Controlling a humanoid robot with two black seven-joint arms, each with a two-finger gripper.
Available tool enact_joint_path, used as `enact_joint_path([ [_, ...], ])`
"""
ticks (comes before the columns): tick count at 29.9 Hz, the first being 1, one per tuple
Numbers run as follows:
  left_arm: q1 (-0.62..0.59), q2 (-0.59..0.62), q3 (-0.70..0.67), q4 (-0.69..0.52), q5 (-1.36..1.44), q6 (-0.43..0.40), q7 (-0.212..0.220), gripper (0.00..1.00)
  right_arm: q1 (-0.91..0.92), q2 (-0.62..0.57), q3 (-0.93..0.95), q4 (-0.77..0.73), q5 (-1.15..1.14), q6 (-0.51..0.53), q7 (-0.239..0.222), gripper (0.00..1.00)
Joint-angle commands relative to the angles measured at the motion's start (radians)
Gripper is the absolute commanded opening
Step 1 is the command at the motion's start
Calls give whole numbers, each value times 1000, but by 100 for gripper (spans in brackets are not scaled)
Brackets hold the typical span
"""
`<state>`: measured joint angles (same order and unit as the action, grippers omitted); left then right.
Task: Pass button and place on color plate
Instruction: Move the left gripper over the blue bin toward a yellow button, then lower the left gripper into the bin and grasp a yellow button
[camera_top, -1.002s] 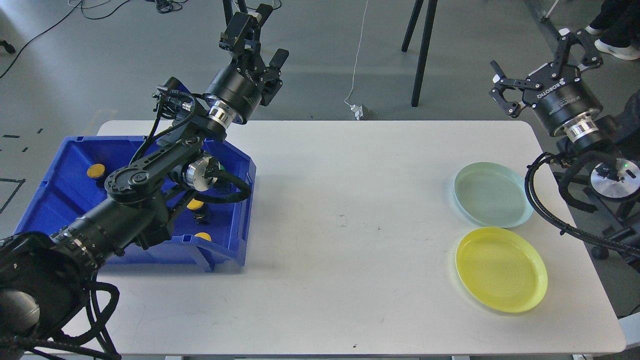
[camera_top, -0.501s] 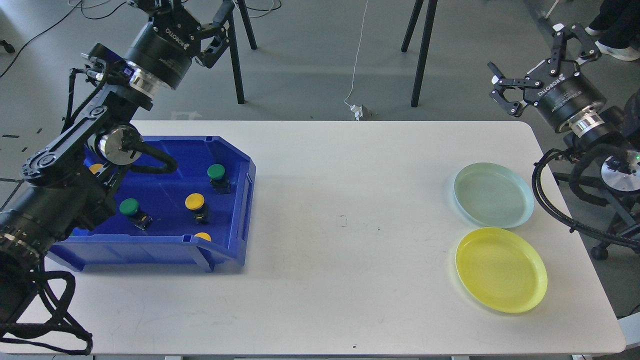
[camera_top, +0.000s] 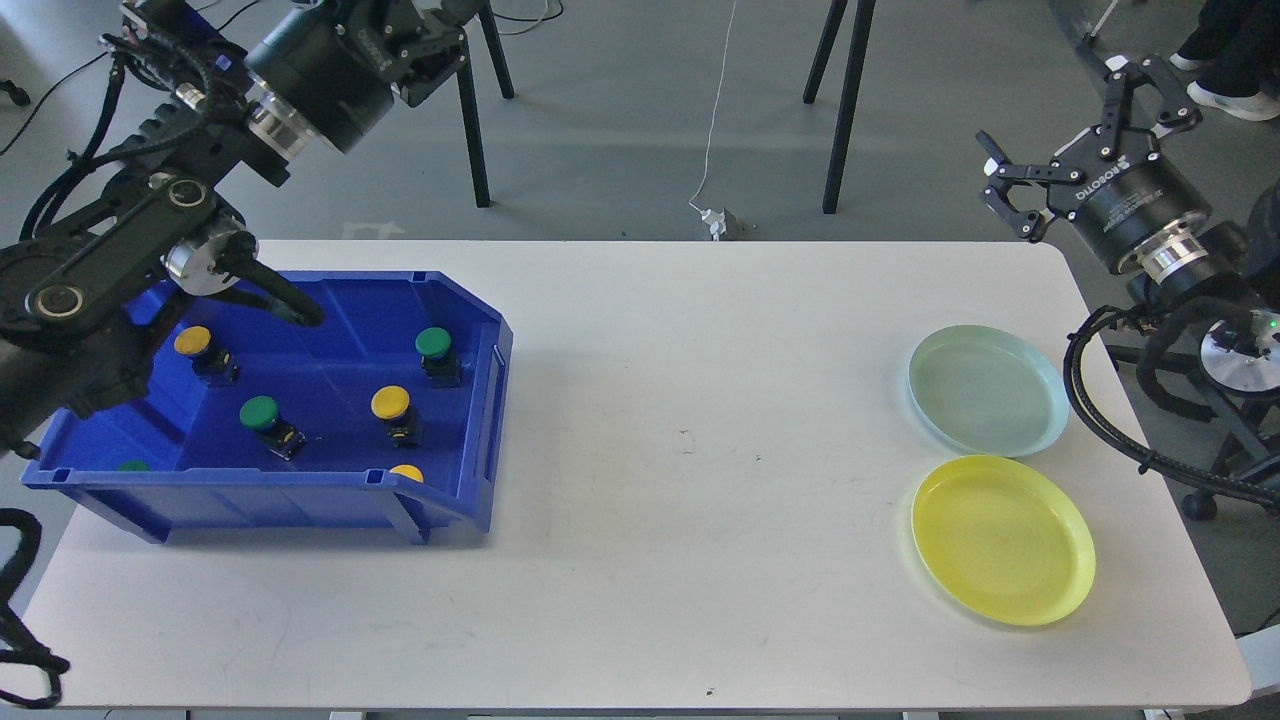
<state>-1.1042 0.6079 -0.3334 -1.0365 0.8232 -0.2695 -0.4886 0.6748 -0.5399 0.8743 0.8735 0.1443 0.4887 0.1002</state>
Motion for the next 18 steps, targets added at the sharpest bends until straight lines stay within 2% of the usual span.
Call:
enact_joint_path([
  [1,-248,99,455,-14,244,15,0,100,-17,0,2,-7,0,0,3,99],
  [4,-357,160,693,-54,483,15,0,100,-32,-2,2,-11,0,0,4,99],
  [7,-365,188,792,-80,673,15,0,100,-49,-2,2,-11,0,0,4,99],
  [9,-352,187,812,-83,724,15,0,100,-60,-2,2,-13,0,0,4,99],
  [12,-269,179,801,-63,729,18,0,100,-70,0,2,-13,0,0,7,99],
  [18,-178,109,800,59,726,52,0,100,-74,-2,2,-14,0,0,7,99],
])
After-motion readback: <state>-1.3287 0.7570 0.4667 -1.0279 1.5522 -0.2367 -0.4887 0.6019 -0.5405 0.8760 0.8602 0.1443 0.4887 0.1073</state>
